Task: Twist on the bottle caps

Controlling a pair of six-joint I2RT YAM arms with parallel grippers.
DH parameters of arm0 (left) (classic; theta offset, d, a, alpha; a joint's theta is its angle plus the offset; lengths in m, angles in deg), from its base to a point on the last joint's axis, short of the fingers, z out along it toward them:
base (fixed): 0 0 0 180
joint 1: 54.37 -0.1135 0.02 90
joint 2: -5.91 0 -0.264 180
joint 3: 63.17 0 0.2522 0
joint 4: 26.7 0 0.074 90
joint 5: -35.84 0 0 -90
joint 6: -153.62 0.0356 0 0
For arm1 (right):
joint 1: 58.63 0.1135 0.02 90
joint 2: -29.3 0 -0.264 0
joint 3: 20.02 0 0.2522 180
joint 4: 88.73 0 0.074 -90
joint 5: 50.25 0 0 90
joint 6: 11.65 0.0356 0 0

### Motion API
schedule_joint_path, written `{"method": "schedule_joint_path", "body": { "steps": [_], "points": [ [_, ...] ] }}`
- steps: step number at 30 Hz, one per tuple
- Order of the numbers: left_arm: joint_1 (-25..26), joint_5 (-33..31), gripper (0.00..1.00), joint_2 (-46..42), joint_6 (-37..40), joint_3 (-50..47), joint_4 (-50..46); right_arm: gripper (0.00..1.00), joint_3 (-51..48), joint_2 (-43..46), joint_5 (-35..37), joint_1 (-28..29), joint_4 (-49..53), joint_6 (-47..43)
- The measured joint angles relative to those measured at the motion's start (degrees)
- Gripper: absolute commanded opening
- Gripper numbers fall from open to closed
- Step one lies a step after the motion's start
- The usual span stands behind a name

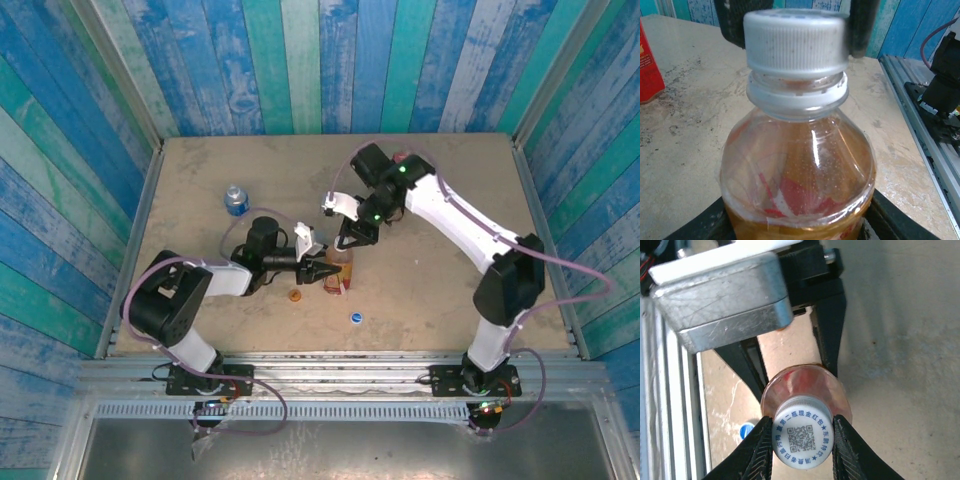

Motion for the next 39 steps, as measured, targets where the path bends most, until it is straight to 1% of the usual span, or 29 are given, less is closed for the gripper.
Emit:
{"method": "schedule_joint_path", "body": {
  "steps": [1, 3, 4, 6, 7, 11, 17, 19, 21, 22, 24, 28, 30, 34, 39],
  "points": [
    [0.2, -0.1, 0.43, -0.1, 0.1, 0.0, 0.1, 0.19, -2.9, 2.2, 1.0, 0.3, -2.6, 3.1],
    [0.5, -0.3, 0.43, -0.2, 0.4, -0.2, 0.1, 0.14, -6.6, 5.2, 3.1, 1.2, -6.2, 8.6],
    [0.5, -0.4, 0.43, -0.2, 0.6, -0.2, 0.1, 0.15, -8.3, 6.6, 4.6, 1.7, -7.9, 11.9],
    [0.7, -0.7, 0.43, -0.4, 0.8, -0.3, 0.1, 0.13, -10.2, 8.2, 7.0, 2.7, -10.0, 17.5],
    [0.8, -0.8, 0.43, -0.4, 0.8, -0.3, 0.1, 0.14, -10.8, 8.8, 8.0, 3.1, -10.7, 20.2],
    [0.9, -1.2, 0.43, -0.6, 0.7, -0.4, 0.1, 0.15, -11.3, 9.6, 11.5, 4.5, -11.1, 30.3],
    [1.0, -1.6, 0.43, -1.2, 0.7, -0.9, 0.1, 0.16, -9.3, 9.0, 16.9, 7.0, -8.8, 42.1],
    [1.0, -1.6, 0.43, -1.3, 0.7, -1.0, 0.1, 0.21, -8.8, 8.8, 19.2, 8.0, -8.2, 46.1],
    [1.0, -1.6, 0.43, -1.3, 0.7, -1.1, 0.1, 0.24, -8.8, 8.8, 21.0, 8.9, -8.3, 48.9],
    [1.0, -1.7, 0.44, -1.3, 0.7, -1.1, 0.1, 0.28, -8.8, 8.8, 21.6, 9.1, -8.4, 50.0],
    [1.0, -1.7, 0.44, -1.3, 0.7, -1.1, 0.1, 0.35, -8.8, 8.9, 22.3, 9.3, -8.5, 51.0],
    [0.6, -2.3, 0.44, -1.3, 0.2, -1.1, 0.3, 0.56, -8.1, 8.9, 22.3, 9.4, -6.9, 49.5],
    [0.4, -2.5, 0.44, -1.4, 0.2, -1.1, 0.3, 0.64, -7.2, 8.9, 22.1, 9.4, -6.5, 47.3],
    [0.3, -2.6, 0.44, -1.4, 0.2, -1.1, 0.3, 0.7, -5.8, 10.4, 21.1, 9.3, -6.8, 40.8],
    [0.3, -2.2, 0.45, -1.4, 0.3, -1.1, 0.4, 0.69, -7.8, 14.7, 17.5, 7.7, -8.2, 30.4]
  ]
}}
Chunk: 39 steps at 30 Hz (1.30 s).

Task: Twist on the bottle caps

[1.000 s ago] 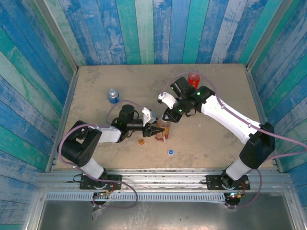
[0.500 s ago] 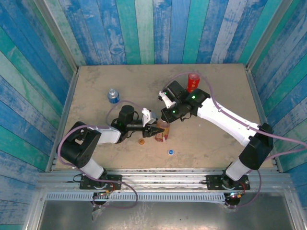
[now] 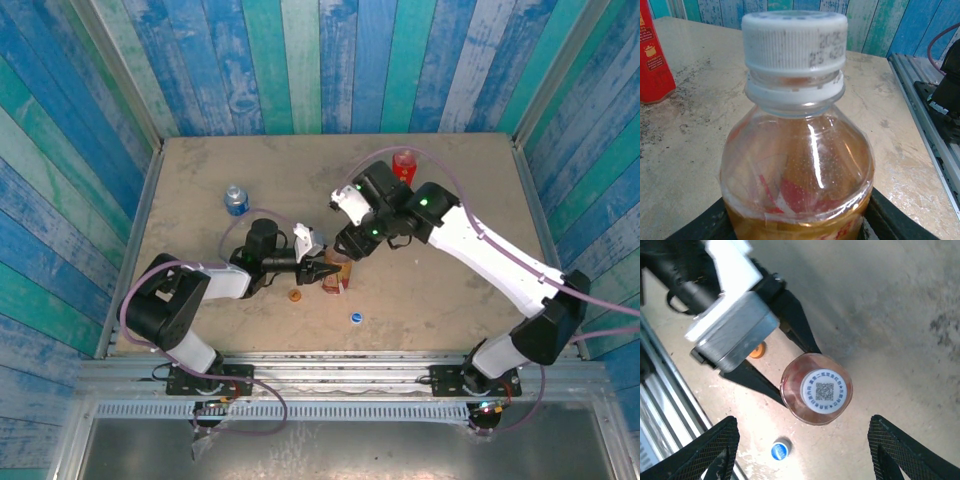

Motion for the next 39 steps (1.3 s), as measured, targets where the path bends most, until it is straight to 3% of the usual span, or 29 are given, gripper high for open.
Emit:
{"method": "schedule_joint_path", "body": {
  "steps": [4, 9, 18, 25, 32, 35, 38, 39],
  "points": [
    [0.0, 0.3, 0.45, 0.0, 0.5, 0.0, 0.0, 0.66, -2.7, 2.0, -5.9, -2.4, -0.3, -12.4],
    [-0.1, 1.2, 0.45, 0.0, 1.4, 0.0, -0.5, 0.53, -3.4, 0.9, -11.8, -4.7, 0.2, -27.1],
    [-0.1, 1.9, 0.46, 0.0, 2.9, 0.0, -0.9, 0.49, 3.6, -9.5, -14.9, -5.7, 4.2, -38.3],
    [-0.1, 2.1, 0.46, 0.0, 3.5, 0.0, -1.1, 0.28, 6.3, -12.9, -15.8, -6.4, 6.3, -39.8],
    [-0.2, 2.1, 0.45, 0.0, 3.4, 0.0, -0.9, 0.17, 8.3, -14.3, -17.2, -6.8, 8.3, -39.4],
    [-0.2, 0.2, 0.46, -0.2, 1.7, -1.0, 1.2, 0.19, 8.4, -14.4, -16.6, -6.6, 7.7, -34.4],
    [0.0, -3.7, 0.44, -0.5, -1.7, -3.0, 5.3, 0.16, 7.3, -13.8, -13.3, -5.5, 4.2, -23.9],
    [0.1, -5.3, 0.44, -0.7, -2.7, -3.6, 6.4, 0.08, 6.1, -13.0, -11.2, -4.8, 2.1, -19.3]
  ]
}}
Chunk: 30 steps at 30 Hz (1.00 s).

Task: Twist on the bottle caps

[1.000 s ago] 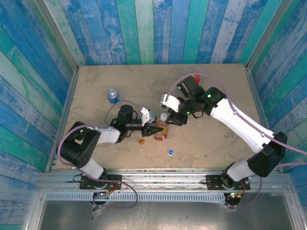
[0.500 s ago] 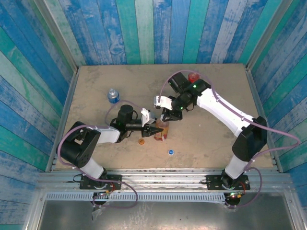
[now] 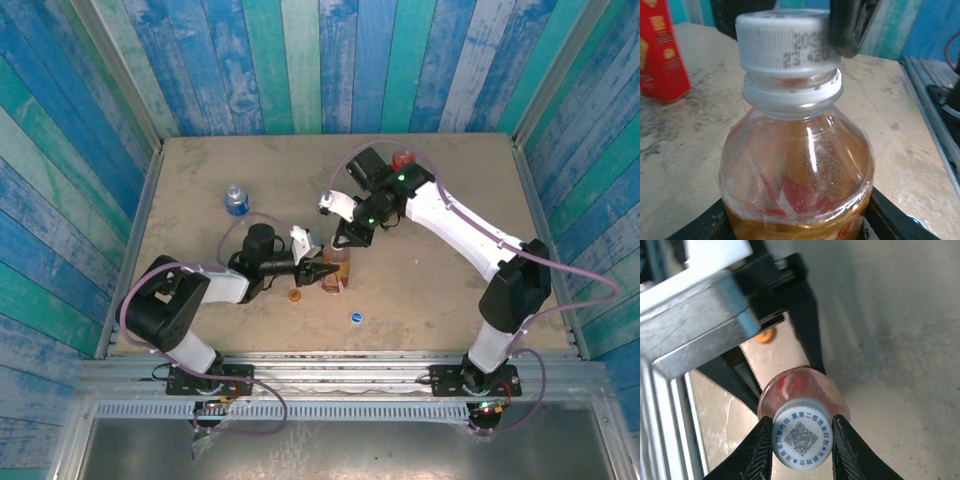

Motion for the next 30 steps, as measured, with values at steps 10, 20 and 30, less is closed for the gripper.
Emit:
{"method": "schedule_joint_path", "body": {
  "steps": [10, 20, 30],
  "points": [
    [2.7, -12.2, 0.45, -1.4, -1.0, -2.5, 4.4, 0.26, -4.9, 4.1, 24.3, 8.8, -7.7, 34.6],
    [1.2, -7.6, 0.46, -1.6, 0.3, -3.5, 6.2, 0.63, -4.5, 6.3, 20.9, 8.6, -6.9, 20.1],
    [1.1, 5.2, 0.45, -1.6, -0.9, -4.3, 13.6, 0.49, -9.8, 12.9, -3.0, 1.4, -7.6, -6.7]
  ]
}}
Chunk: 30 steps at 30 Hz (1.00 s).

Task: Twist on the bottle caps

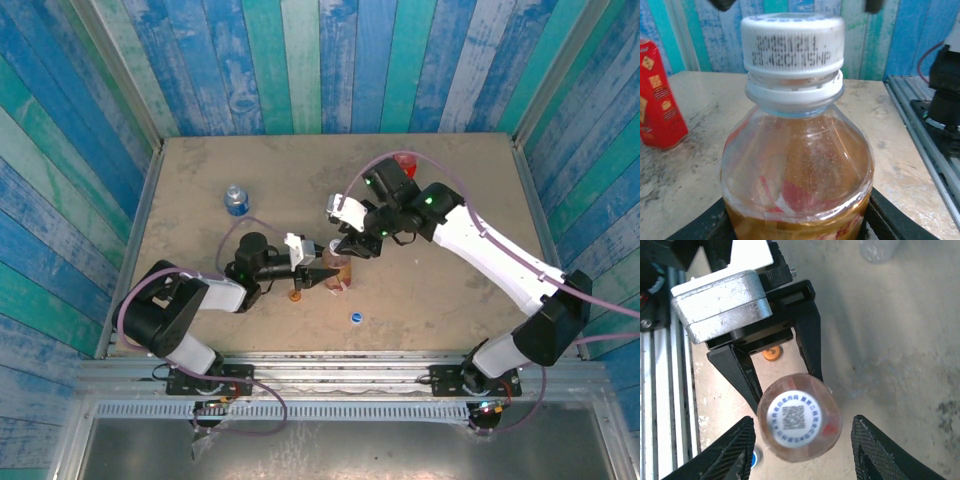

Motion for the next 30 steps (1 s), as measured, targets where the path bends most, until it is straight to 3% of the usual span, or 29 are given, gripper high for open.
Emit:
{"method": "schedule_joint_path", "body": {
  "steps": [4, 18, 26, 30],
  "points": [
    [0.0, 2.1, 0.45, -0.2, -0.4, 0.0, 1.1, 0.48, 0.0, -1.0, -4.9, -0.2, 0.3, -4.7],
    [0.0, 4.1, 0.47, -1.1, -2.7, -0.7, 3.1, 0.15, 1.0, -3.0, -9.3, -0.2, 2.3, -9.3],
    [-0.1, 3.9, 0.71, -1.7, -3.8, -0.7, 3.9, 0.11, 2.0, -3.0, -10.1, -0.2, 2.9, -9.1],
    [-0.1, 4.0, 0.75, -1.7, -4.0, -0.7, 4.9, 0.1, 2.0, -3.0, -11.1, -0.2, 2.7, -8.9]
  ]
}}
